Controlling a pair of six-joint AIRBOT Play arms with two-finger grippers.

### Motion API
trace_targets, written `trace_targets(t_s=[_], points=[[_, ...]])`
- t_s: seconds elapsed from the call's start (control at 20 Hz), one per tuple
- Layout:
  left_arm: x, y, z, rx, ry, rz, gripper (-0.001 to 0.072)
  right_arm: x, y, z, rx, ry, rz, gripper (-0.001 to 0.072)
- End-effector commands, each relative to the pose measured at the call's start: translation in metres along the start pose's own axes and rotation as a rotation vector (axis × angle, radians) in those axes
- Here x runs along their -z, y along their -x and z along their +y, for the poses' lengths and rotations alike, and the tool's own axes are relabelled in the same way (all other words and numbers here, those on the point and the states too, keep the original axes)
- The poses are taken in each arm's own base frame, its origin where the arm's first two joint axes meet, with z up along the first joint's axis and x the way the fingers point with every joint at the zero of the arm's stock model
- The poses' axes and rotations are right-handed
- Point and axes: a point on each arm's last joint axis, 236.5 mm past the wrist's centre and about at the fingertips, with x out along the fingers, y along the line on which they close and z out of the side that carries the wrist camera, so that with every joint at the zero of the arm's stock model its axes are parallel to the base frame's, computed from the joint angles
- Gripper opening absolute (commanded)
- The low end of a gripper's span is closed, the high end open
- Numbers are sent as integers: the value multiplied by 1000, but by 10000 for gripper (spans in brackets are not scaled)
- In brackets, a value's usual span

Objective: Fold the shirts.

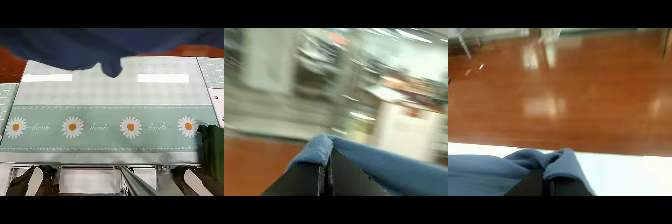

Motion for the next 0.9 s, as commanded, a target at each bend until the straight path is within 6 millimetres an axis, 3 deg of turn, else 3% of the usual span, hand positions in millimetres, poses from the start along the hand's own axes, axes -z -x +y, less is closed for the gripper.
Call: trace_targets(t_s=[0.0,0.2,0.3,0.4,0.5,0.6,0.75,0.85], points=[[-28,56,-5,-218,-260,-53,23,4,68,24,78,72,-60,33],[-24,94,-7,-334,-361,-10,22,36,109,15,207,56,-57,33],[-13,108,0,-352,-381,54,23,71,114,3,244,41,25,33],[13,110,2,-298,-331,148,22,122,109,-5,244,17,211,34],[61,100,5,-226,-253,302,22,166,94,-4,205,-29,376,34],[125,85,24,-219,-144,463,23,202,69,-3,148,-75,486,34],[231,58,64,-241,-24,677,23,258,18,-23,138,-164,582,34],[279,31,98,-291,40,696,23,298,-17,-43,163,-230,633,34]])
